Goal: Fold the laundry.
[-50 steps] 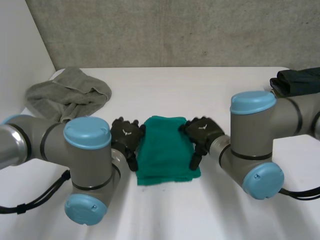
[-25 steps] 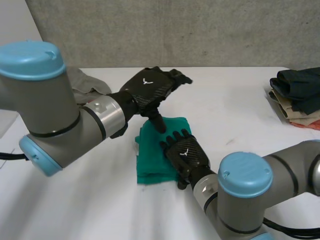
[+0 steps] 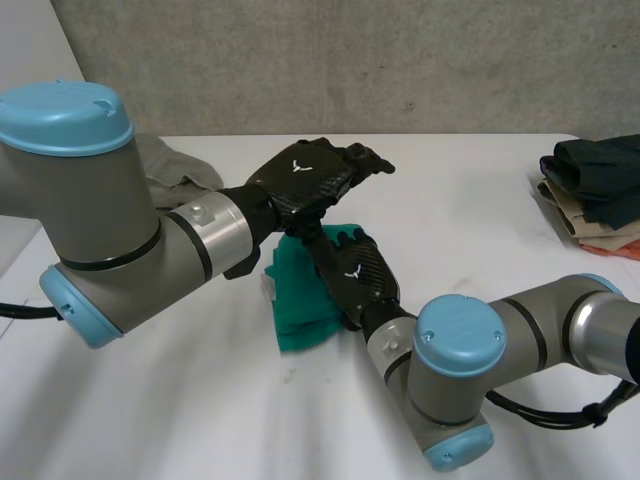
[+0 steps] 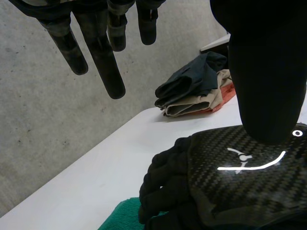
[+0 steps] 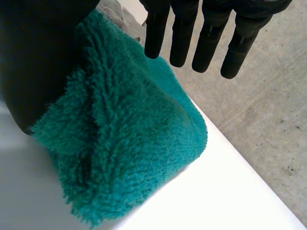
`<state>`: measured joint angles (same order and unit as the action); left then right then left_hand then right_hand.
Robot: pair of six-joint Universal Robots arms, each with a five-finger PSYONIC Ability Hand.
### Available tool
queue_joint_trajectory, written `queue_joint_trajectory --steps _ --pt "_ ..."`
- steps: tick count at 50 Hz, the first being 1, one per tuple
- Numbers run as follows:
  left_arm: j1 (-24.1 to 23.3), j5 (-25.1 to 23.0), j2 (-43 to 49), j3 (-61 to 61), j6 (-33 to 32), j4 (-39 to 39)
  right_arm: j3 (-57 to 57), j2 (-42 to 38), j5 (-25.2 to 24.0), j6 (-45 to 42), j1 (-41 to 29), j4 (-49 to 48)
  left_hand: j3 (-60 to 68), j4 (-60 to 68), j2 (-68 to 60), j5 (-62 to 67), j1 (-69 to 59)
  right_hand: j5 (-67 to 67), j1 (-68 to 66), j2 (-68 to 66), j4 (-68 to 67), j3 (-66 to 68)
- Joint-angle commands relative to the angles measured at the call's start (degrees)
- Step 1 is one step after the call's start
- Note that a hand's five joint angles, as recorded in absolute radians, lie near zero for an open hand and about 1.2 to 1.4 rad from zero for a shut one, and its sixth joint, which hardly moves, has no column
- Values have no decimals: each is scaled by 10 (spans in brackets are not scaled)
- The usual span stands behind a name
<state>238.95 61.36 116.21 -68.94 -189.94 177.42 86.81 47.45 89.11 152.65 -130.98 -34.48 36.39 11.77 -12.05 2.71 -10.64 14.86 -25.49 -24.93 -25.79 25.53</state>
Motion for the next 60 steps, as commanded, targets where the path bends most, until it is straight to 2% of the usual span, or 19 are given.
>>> queue_joint_trajectory --steps 1,4,16,22,25,32,35,39,43,48,54,60 --pt "1 -1 0 -1 0 -1 -42 -32 -4 -2 0 5 -252 -6 8 -15 -6 315 -309 -314 -306 308" --pt "5 0 0 -1 0 0 -56 -36 -6 -2 0 3 -252 -6 8 -15 -6 550 -544 -550 -541 544" --pt "22 10 -17 19 2 1 -114 16 -7 5 60 -8 -250 -4 7 -13 -7 551 -545 -551 -542 545" --pt "35 23 -37 34 3 2 -169 48 -17 14 135 -23 -252 -6 8 -15 -6 551 -545 -551 -542 545" --pt "35 24 -41 36 4 2 -193 67 -33 35 196 -45 -252 -6 8 -15 -6 551 -545 -551 -542 545" --pt "31 24 -44 33 9 2 -261 78 -94 126 347 -81 -252 -6 8 -15 -6 551 -545 -551 -542 545" --pt "29 24 -44 30 10 2 -295 53 -127 158 417 -81 -253 -7 10 -17 -4 551 -545 -551 -542 545" --pt "27 24 -44 28 10 2 -350 -29 -195 179 497 -83 -253 -7 10 -17 -4 551 -545 -551 -542 545" --pt "20 24 -42 28 10 2 -375 -103 -256 180 541 -84 -253 -7 10 -17 -4 551 -545 -551 -542 545" --pt "12 24 -36 27 10 2 -361 -156 -307 180 593 -76 -252 -6 8 -15 -6 551 -545 -551 -542 545" --pt "6 25 -34 23 9 2 -294 -138 -340 180 622 -75 -252 -6 8 -15 -6 551 -545 -551 -542 545" --pt "-4 24 -35 21 10 2 -217 -68 -382 180 647 -74 -252 -6 8 -15 -6 551 -545 -551 -542 545"
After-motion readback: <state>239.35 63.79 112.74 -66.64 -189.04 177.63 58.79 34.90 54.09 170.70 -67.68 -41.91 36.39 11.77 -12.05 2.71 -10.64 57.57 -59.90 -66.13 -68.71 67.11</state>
